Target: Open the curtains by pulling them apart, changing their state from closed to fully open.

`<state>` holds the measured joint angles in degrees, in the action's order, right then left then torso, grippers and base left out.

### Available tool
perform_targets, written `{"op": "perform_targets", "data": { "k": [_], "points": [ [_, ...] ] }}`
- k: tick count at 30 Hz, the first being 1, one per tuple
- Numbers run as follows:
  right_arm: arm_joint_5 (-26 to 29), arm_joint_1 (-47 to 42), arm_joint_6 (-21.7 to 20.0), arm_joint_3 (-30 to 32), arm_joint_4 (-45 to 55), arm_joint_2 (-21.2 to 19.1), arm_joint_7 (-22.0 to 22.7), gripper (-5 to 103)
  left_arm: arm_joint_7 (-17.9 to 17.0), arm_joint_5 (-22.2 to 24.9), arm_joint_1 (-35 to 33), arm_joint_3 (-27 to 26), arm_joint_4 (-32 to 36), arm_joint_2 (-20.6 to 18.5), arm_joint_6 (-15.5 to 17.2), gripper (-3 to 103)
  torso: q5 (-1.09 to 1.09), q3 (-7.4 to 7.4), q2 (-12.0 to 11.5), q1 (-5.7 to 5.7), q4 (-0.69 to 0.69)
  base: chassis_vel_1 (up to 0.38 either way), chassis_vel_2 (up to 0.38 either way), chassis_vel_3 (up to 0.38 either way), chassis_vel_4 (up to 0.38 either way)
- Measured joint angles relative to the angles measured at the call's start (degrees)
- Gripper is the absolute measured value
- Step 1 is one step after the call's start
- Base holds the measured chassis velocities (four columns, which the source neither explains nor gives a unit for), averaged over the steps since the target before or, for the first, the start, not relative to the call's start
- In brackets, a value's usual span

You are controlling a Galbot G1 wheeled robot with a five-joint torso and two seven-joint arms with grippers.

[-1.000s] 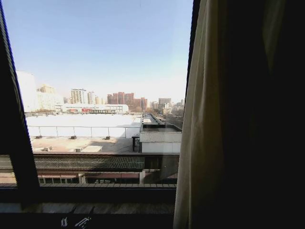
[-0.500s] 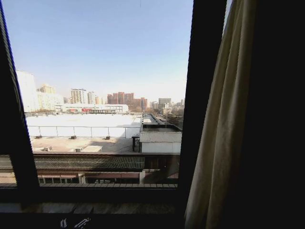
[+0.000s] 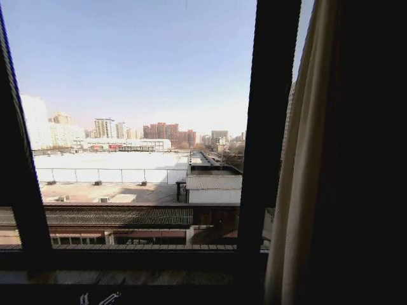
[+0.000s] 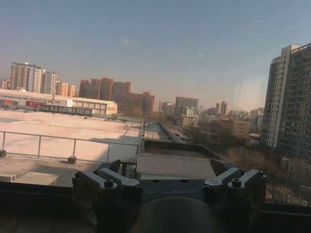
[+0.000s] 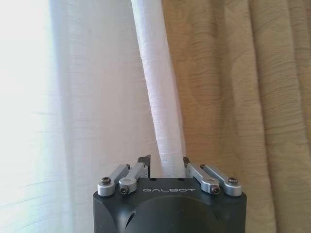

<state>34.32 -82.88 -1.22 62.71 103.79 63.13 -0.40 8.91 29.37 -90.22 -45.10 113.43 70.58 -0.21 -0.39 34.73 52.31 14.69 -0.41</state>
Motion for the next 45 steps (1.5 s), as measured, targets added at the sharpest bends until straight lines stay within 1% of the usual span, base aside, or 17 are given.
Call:
{"op": "perform_targets", "data": {
  "k": [1,2,3,5,6,8,11,12,13,15,17,19,23,26,28,33,45],
  "points": [
    [-1.05,-1.54,-0.55,-0.94,3.07,1.57,0.01,33,0.04,-0.02,-0.1,0.0,0.1,0.08,0.0,100,0.0,0.0,0.0,0.0,0.0,0.0,0.0,0.0,0.0],
    [-2.13,-2.65,-1.09,-1.78,5.56,2.81,0.08,38,0.06,-0.02,-0.2,0.0,0.14,0.11,-0.01,100,0.0,0.0,0.0,0.0,0.01,0.0,0.0,0.0,0.0],
    [-2.13,-2.65,-1.09,-1.78,5.56,2.81,0.08,38,0.06,-0.02,-0.2,0.0,0.14,0.11,-0.01,100,0.0,0.0,0.0,0.0,0.01,0.0,0.0,0.0,0.0],
    [-4.37,-4.83,-2.11,-3.56,10.26,5.2,0.73,49,0.09,-0.03,-0.38,-0.14,0.15,0.14,-0.12,100,0.0,0.0,0.0,0.0,0.02,0.0,0.0,0.0,0.0],
    [-4.37,-4.83,-2.11,-3.56,10.26,5.2,0.73,49,0.09,-0.03,-0.38,-0.14,0.15,0.14,-0.12,100,0.0,0.0,0.0,0.0,0.02,0.0,0.0,0.0,0.0],
    [-7.13,-7.17,-3.19,-5.36,14.61,7.48,0.91,60,0.15,0.02,-0.5,-0.29,0.12,0.09,-0.25,100,-0.02,0.0,0.0,0.0,0.01,0.0,0.0,0.0,0.0],
    [-8.99,-8.54,-4.38,-6.99,17.52,9.1,0.69,65,0.23,0.05,-0.48,-0.32,-0.09,0.07,-0.35,100,-0.02,0.0,0.01,0.0,0.01,0.0,0.0,0.0,0.0],
    [-9.64,-8.91,-4.81,-7.74,18.58,9.5,0.21,71,0.25,0.05,-0.39,-0.3,-0.25,0.08,-0.37,100,-0.03,-0.01,0.0,0.0,0.01,0.0,0.0,0.0,0.0],
    [-9.64,-8.91,-4.81,-7.74,18.58,9.5,0.21,71,0.25,0.05,-0.39,-0.3,-0.25,0.08,-0.37,100,-0.03,-0.01,0.0,0.0,0.01,0.0,0.0,0.0,0.0],
    [-10.19,-9.02,-5.77,-8.84,19.61,9.4,-0.45,82,0.31,0.05,-0.23,-0.05,-0.42,0.12,-0.38,100,-0.03,-0.01,0.0,0.0,0.01,0.0,0.0,0.0,0.0],
    [-10.22,-8.59,-6.3,-9.68,19.66,8.82,-0.62,87,0.33,0.03,-0.14,0.12,-0.5,0.14,-0.38,100,-0.02,-0.01,0.0,0.0,0.0,0.0,0.0,0.0,0.0],
    [-10.19,-7.25,-6.85,-11.04,18.76,7.52,-0.66,96,0.35,-0.09,-0.01,0.3,-0.58,0.17,-0.38,100,-0.02,0.0,0.0,0.0,0.01,0.0,0.0,0.0,0.0],
    [-8.96,-2.19,-7.12,-14.64,13.88,4.23,-0.4,100,0.34,-0.89,0.13,0.35,-0.8,0.36,-0.37,100,-0.01,0.0,0.0,0.0,0.02,0.0,0.0,0.0,0.0],
    [-8.65,-1.09,-7.11,-15.27,12.75,3.73,-0.31,100,0.34,-1.01,0.1,0.3,-0.82,0.41,-0.35,100,-0.01,0.0,0.0,0.0,0.02,0.0,0.0,0.0,0.0],
    [-8.03,3.63,-7.0,-17.79,7.38,1.92,-0.1,100,0.24,-1.5,-0.14,-0.2,-0.75,0.74,-0.27,100,0.0,0.0,0.0,0.0,0.02,0.0,0.0,0.0,0.0],
    [-6.89,8.58,-6.77,-20.25,1.4,-0.58,-0.02,100,-0.04,-2.39,-0.66,-0.75,-0.3,0.9,-0.1,100,-0.01,0.0,0.0,0.0,0.01,0.0,0.0,0.0,0.0],
    [-4.38,17.09,-6.72,-25.07,-7.05,-5.21,0.34,100,-0.64,-3.66,-0.95,-0.85,0.99,1.23,1.1,100,0.0,0.0,0.0,0.01,0.02,0.0,0.0,0.0,0.0]
  ]
}}
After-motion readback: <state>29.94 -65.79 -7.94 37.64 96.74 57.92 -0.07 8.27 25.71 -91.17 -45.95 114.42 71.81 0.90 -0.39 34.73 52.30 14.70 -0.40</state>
